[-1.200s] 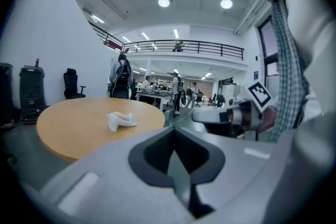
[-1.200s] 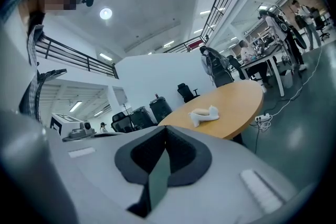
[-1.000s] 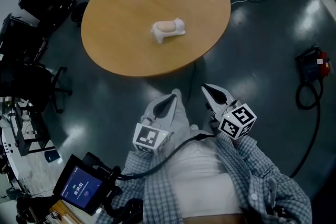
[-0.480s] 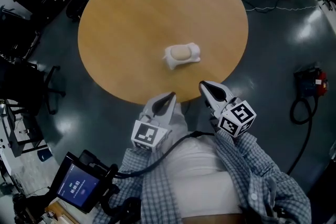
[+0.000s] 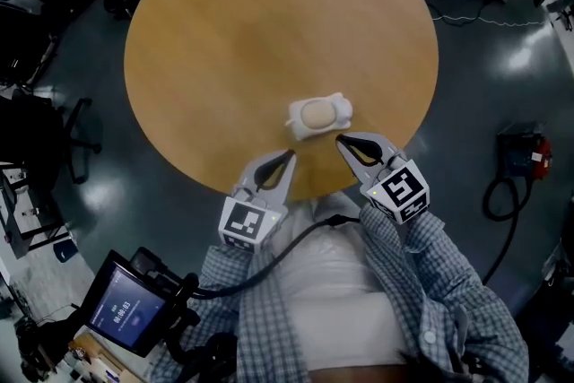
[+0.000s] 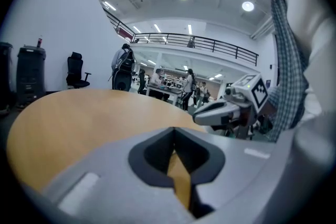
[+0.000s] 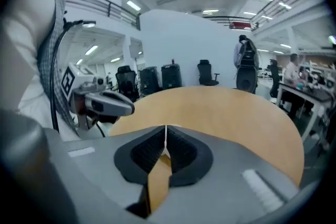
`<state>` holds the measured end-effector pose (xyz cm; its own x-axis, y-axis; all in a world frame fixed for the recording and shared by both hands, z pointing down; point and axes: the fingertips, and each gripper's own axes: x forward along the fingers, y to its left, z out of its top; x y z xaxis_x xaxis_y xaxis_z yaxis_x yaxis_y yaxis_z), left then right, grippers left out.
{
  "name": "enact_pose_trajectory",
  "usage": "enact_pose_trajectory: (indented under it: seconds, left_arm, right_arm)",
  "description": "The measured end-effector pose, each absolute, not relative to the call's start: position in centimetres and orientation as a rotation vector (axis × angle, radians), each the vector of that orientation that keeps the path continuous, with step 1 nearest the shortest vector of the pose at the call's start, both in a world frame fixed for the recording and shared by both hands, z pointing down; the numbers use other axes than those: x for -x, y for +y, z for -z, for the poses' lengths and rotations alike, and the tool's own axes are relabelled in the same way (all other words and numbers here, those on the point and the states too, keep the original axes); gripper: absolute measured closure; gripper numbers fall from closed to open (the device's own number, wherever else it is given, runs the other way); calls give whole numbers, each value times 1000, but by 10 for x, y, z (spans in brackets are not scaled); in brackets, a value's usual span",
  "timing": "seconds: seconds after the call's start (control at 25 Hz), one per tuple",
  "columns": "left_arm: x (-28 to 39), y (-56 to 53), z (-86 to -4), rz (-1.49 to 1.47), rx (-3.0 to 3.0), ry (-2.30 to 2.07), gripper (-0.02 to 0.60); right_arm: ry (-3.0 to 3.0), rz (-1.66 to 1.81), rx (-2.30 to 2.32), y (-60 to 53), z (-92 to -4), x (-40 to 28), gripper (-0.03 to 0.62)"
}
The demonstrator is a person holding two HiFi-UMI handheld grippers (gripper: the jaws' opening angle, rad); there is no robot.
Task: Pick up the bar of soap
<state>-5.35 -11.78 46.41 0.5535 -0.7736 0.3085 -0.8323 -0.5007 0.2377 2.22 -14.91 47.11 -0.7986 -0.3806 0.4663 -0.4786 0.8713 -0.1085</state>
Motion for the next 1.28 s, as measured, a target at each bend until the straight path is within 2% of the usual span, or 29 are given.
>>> enact_pose_trajectory:
  seconds: [0.24, 0.48, 0.8, 1.28]
  left_arm:
    - [65, -132, -462, -234, -2367, -1413, 583]
    - [83, -138, -467, -212, -2258, -1522, 583]
    - [100, -131, -476, -200, -2155, -1602, 583]
    - [103, -130, -476, -194, -2146, -1626, 583]
  right_arm:
    - [-2338, 89, -184, -169, -505, 1, 446]
    - [-2165, 263, 146, -180, -540, 19, 327]
    - [-2080, 339, 377, -180, -561, 36, 329]
    - [-2111, 184, 488, -179, -565, 44, 335]
